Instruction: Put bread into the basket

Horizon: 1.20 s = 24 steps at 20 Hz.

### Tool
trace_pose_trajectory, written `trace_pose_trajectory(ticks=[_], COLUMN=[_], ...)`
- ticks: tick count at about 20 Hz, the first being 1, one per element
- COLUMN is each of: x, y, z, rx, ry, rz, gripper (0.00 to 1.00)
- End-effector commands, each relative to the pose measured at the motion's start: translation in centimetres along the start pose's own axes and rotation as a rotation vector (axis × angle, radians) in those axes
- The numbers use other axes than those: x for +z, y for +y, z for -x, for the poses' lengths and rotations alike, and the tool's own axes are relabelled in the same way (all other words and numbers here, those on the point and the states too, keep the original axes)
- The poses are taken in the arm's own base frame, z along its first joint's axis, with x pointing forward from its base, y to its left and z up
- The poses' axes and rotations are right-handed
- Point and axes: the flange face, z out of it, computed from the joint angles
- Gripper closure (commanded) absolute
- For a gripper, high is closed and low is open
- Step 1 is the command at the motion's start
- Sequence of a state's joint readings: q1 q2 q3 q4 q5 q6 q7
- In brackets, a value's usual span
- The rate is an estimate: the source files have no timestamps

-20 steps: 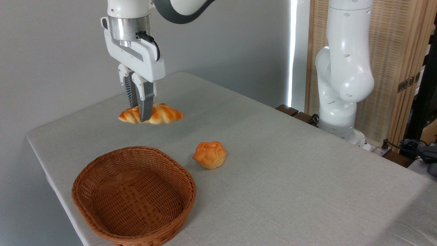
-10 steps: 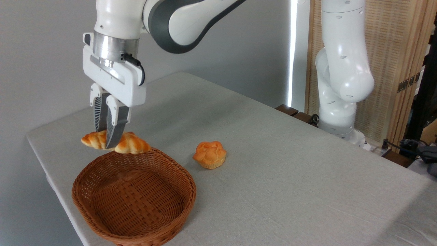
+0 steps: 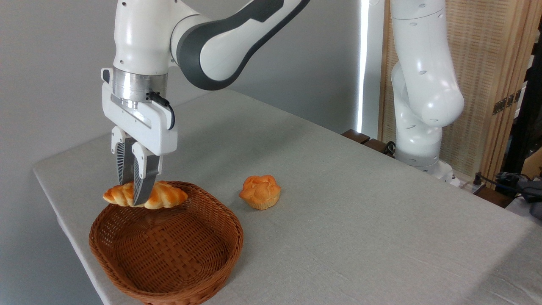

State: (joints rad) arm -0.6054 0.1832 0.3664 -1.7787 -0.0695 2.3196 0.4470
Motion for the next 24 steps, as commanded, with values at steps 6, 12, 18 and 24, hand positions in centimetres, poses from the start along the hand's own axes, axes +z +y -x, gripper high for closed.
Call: trace_pose_trajectory(ticks=[6,12,18,24], x=[-0.3,-1.8,-6.0,-10.8], y=[-1.7,-1.9,-2.4,-3.9], z=[0.1,0.1,1.1,3.0], rx=[-0.015,-0.033,-0.042,-0.069], ry=[0.024,0.034,-0.083,-0.148], rz=[-0.032,-0.025,0.051,0.111], gripper=[0.00,0.00,0.00,0.00])
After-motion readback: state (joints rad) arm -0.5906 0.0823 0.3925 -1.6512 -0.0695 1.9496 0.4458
